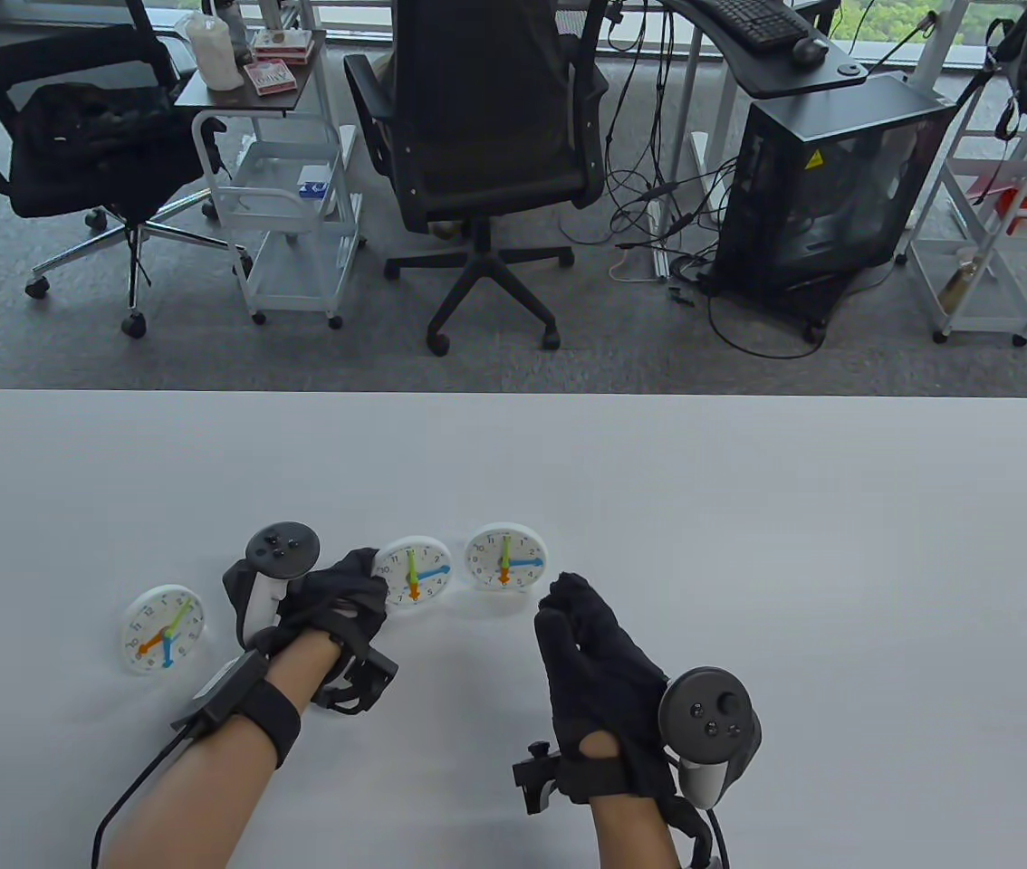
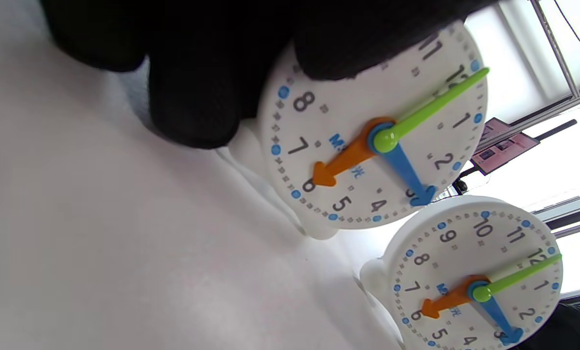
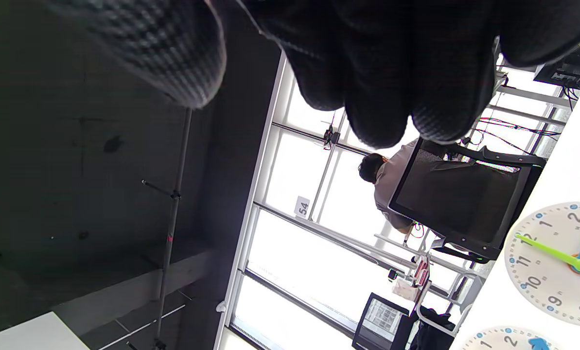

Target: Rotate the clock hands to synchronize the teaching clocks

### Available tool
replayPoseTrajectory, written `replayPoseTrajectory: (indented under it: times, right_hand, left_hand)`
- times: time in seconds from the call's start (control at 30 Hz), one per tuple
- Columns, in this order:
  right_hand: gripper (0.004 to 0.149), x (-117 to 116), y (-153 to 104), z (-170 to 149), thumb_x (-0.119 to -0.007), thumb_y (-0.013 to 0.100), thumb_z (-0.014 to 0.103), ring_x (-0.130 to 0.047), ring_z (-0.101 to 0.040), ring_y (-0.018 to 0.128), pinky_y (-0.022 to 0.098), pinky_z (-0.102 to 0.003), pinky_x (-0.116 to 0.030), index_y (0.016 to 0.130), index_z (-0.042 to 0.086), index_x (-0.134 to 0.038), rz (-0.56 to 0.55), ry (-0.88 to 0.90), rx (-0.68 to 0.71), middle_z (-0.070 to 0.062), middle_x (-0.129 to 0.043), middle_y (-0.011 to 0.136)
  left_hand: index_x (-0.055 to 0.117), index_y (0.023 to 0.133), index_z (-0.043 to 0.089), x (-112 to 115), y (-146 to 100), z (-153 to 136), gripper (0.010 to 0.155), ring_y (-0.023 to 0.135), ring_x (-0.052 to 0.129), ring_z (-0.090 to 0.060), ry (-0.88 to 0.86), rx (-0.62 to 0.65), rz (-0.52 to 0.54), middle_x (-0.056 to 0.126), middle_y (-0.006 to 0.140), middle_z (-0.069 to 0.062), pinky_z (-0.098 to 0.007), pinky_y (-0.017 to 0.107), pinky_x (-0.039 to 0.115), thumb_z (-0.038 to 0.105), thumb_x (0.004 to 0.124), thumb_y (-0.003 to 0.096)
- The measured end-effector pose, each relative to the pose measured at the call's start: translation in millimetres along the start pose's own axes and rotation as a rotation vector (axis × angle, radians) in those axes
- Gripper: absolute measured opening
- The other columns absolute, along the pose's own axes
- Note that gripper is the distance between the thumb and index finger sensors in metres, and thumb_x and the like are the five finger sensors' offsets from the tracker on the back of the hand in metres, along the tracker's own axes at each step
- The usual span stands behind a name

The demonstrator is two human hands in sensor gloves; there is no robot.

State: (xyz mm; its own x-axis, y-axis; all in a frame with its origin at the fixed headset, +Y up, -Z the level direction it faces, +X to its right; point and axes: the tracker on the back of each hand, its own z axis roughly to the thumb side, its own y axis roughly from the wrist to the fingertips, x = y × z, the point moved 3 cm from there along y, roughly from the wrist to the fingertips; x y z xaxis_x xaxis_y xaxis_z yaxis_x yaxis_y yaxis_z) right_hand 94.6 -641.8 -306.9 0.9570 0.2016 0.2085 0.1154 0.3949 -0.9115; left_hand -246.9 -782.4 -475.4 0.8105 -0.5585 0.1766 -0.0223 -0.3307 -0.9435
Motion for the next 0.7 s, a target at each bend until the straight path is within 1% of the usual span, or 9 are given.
replayPoseTrajectory:
  times: [0.2,0.4,0.53,0.57,0.7]
  right_hand:
    - [0.071,-1.9,0.1,1.7,-0.072,0.054,0.052,-0.090,-0.053,0.068,0.047,-0.069,-0.067,0.093,-0.007,-0.074,0.017,-0.016,0.010,-0.027,-0.087,0.082]
    - [0.070,-0.6,-0.2,1.4,-0.072,0.054,0.051,-0.091,-0.053,0.067,0.047,-0.069,-0.068,0.092,-0.008,-0.075,0.013,-0.018,0.017,-0.027,-0.088,0.080]
    - [0.069,0.1,-0.1,0.8,-0.072,0.054,0.051,-0.092,-0.052,0.065,0.047,-0.068,-0.068,0.091,-0.008,-0.076,0.016,-0.015,0.010,-0.026,-0.089,0.079]
    - [0.070,0.2,-0.1,0.8,-0.072,0.054,0.051,-0.092,-0.052,0.065,0.046,-0.068,-0.069,0.091,-0.008,-0.076,0.016,-0.014,0.010,-0.026,-0.089,0.079]
    - [0.070,1.1,0.1,0.6,-0.072,0.054,0.051,-0.093,-0.052,0.065,0.047,-0.068,-0.069,0.091,-0.008,-0.076,0.013,-0.018,0.007,-0.026,-0.089,0.079]
  left_hand:
    - [0.070,0.102,0.019,-2.5,10.0,3.4,0.053,0.064,0.104,-0.040,0.015,-0.017,-0.009,0.092,0.095,-0.022,-0.063,0.053,0.074,0.031,0.079,0.0514]
    - [0.070,0.102,0.018,-1.1,16.1,9.0,0.053,0.064,0.103,-0.040,0.043,-0.025,-0.005,0.093,0.094,-0.021,-0.064,0.053,0.073,0.033,0.079,0.0519]
    - [0.068,0.103,0.018,-1.0,17.0,10.7,0.055,0.063,0.103,-0.039,0.064,-0.025,0.009,0.092,0.094,-0.022,-0.063,0.053,0.073,0.034,0.080,0.0518]
    - [0.067,0.104,0.018,-1.2,16.5,10.9,0.056,0.063,0.102,-0.043,0.064,-0.026,0.017,0.092,0.094,-0.022,-0.064,0.053,0.073,0.035,0.081,0.0518]
    - [0.065,0.105,0.017,-0.8,13.0,11.6,0.060,0.065,0.101,-0.043,0.072,-0.016,0.017,0.090,0.096,-0.023,-0.065,0.054,0.071,0.038,0.082,0.0515]
